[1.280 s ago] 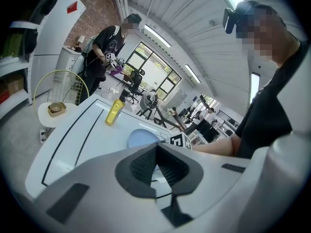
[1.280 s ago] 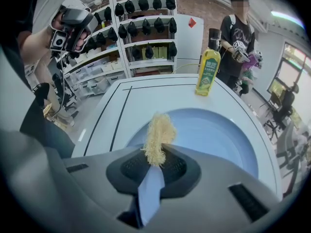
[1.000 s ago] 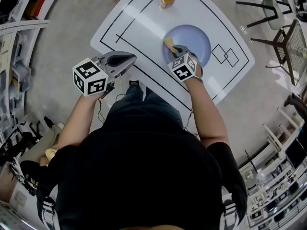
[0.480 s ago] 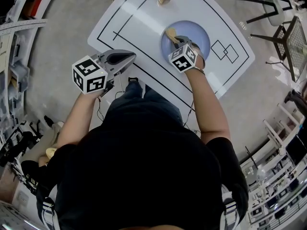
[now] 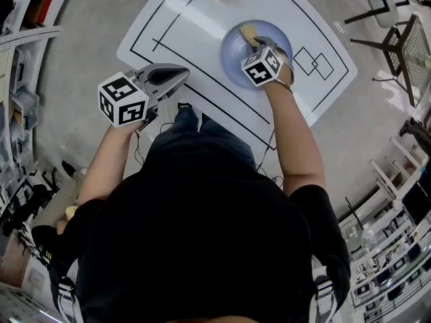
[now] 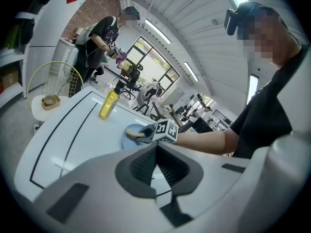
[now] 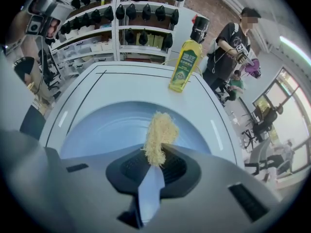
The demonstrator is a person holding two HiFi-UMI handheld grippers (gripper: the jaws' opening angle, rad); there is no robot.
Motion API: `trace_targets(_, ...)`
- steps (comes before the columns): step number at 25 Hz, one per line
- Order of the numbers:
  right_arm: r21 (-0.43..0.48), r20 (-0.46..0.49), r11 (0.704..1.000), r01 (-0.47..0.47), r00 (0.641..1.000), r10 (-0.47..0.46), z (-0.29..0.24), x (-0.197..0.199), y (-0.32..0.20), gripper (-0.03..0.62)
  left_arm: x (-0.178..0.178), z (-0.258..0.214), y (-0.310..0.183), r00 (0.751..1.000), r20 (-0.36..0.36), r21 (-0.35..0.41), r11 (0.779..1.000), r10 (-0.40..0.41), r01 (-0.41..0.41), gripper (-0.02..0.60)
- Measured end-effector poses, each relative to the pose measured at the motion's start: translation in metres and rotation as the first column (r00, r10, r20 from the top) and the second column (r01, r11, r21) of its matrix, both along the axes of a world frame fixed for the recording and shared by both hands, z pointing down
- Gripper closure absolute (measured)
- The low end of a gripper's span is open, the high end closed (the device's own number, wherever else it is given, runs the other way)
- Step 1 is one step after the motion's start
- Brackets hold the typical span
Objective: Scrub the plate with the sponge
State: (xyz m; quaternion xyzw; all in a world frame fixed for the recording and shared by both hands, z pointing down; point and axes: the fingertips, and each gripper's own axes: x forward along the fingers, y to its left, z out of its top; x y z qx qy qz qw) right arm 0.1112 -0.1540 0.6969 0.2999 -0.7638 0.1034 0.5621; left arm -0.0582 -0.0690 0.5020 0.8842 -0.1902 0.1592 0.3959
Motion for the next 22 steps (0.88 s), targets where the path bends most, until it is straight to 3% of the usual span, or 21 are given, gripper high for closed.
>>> trace_targets(22,-0.019,-0.224,0.993,-0.119,0.968,0.112,0.002,0.085,0.008,0.551,0.024,-0.002,-0.004,0.998,-0.015,-0.002,0.998,0.065,-0.065,0.576)
